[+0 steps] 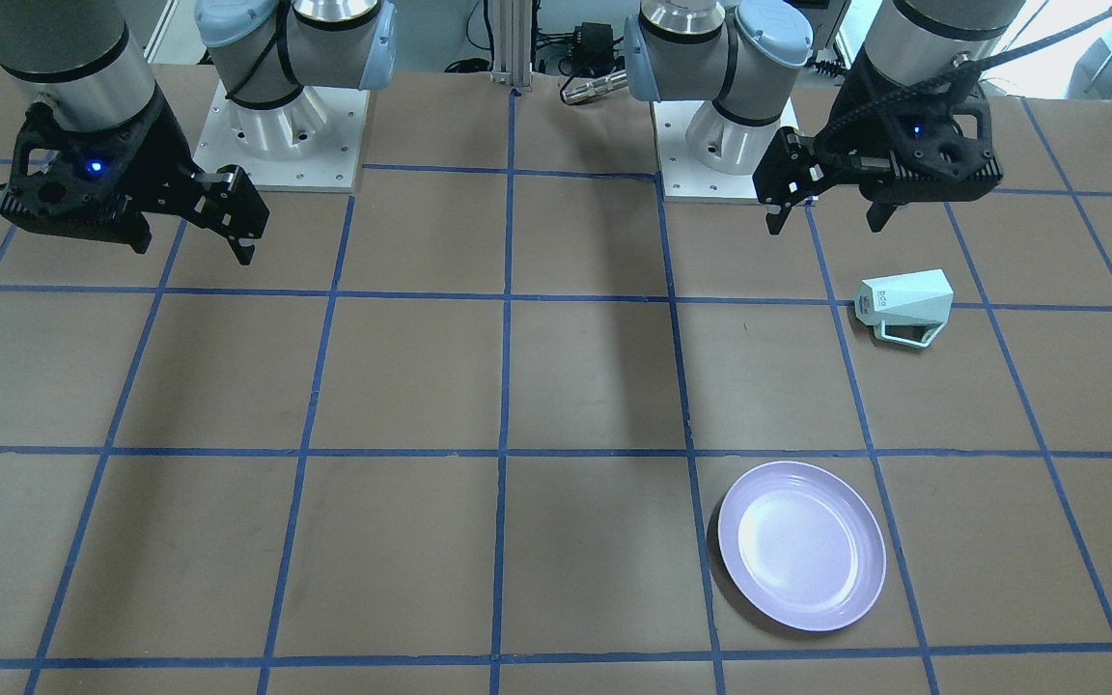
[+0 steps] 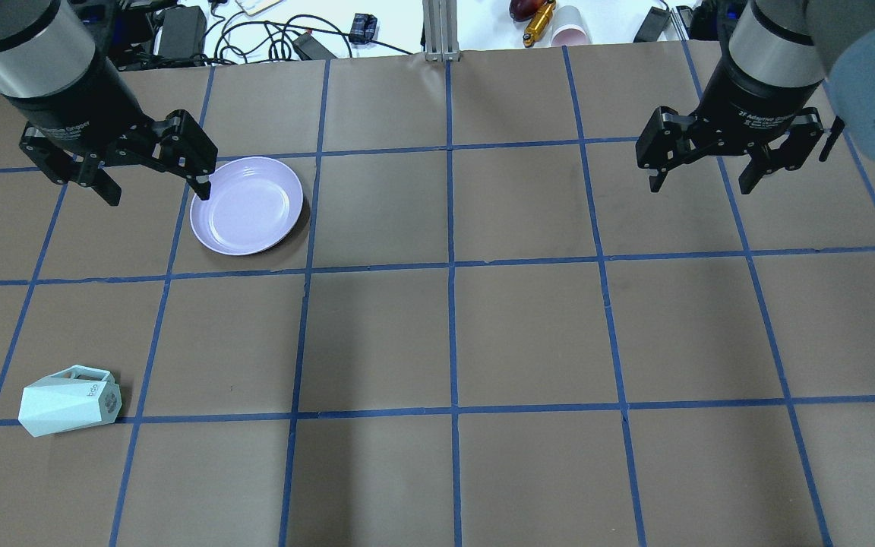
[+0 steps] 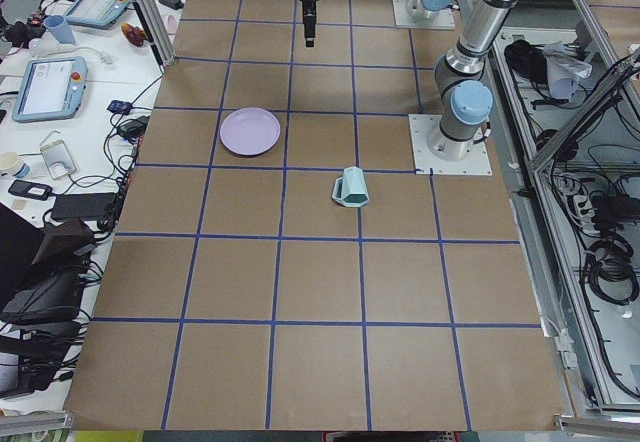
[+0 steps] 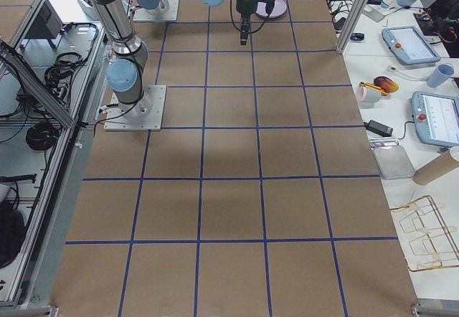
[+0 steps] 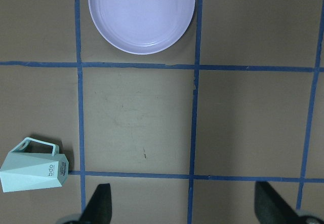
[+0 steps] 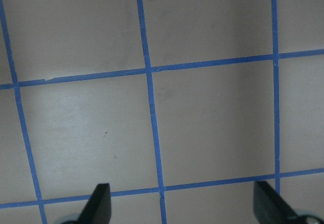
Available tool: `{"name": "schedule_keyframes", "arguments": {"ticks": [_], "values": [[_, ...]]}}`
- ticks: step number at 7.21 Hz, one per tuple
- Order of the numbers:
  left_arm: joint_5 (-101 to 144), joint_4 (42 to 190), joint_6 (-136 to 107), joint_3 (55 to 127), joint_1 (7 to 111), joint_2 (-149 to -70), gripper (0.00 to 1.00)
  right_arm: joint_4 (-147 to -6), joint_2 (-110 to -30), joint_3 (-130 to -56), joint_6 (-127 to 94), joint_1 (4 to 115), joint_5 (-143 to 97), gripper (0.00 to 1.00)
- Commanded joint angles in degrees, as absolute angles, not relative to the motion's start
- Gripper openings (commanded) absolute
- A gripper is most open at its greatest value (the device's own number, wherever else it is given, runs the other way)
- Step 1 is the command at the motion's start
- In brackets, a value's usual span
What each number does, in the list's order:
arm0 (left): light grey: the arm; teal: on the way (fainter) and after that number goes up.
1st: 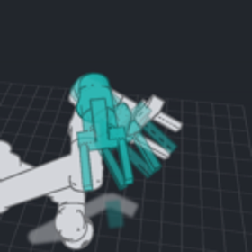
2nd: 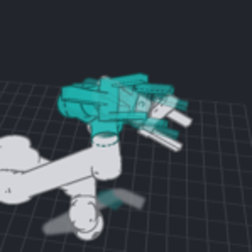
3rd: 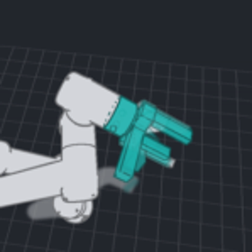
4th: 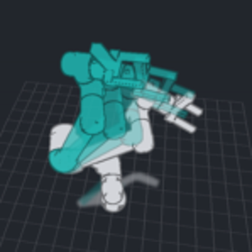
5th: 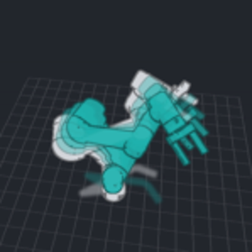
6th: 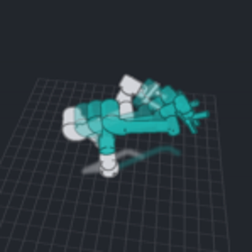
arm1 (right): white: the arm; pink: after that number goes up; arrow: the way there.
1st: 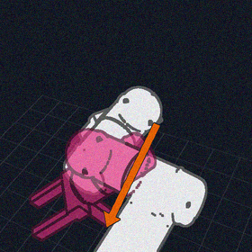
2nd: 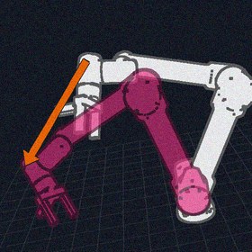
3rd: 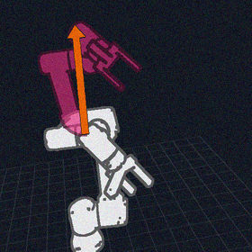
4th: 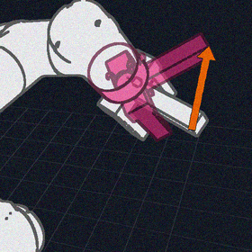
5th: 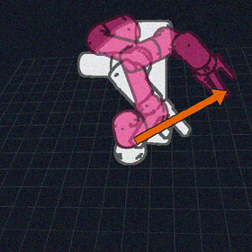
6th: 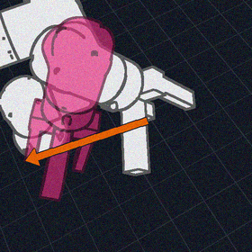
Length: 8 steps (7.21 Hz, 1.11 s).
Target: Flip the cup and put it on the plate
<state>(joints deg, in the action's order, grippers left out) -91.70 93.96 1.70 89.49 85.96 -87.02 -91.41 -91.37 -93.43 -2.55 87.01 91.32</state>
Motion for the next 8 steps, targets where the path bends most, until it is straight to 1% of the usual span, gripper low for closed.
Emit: {"name": "schedule_keyframes", "arguments": {"ticks": [1,8], "values": [[-91.67,94.04,1.67,89.56,85.96,-87.01,1.00,-91.41,-91.32,-93.43,-2.55,87.01,91.32,1.00],[-91.67,94.31,1.06,89.38,85.78,-86.84,1.00,-91.41,-91.32,-93.43,-2.55,87.01,91.32,1.00]]}}
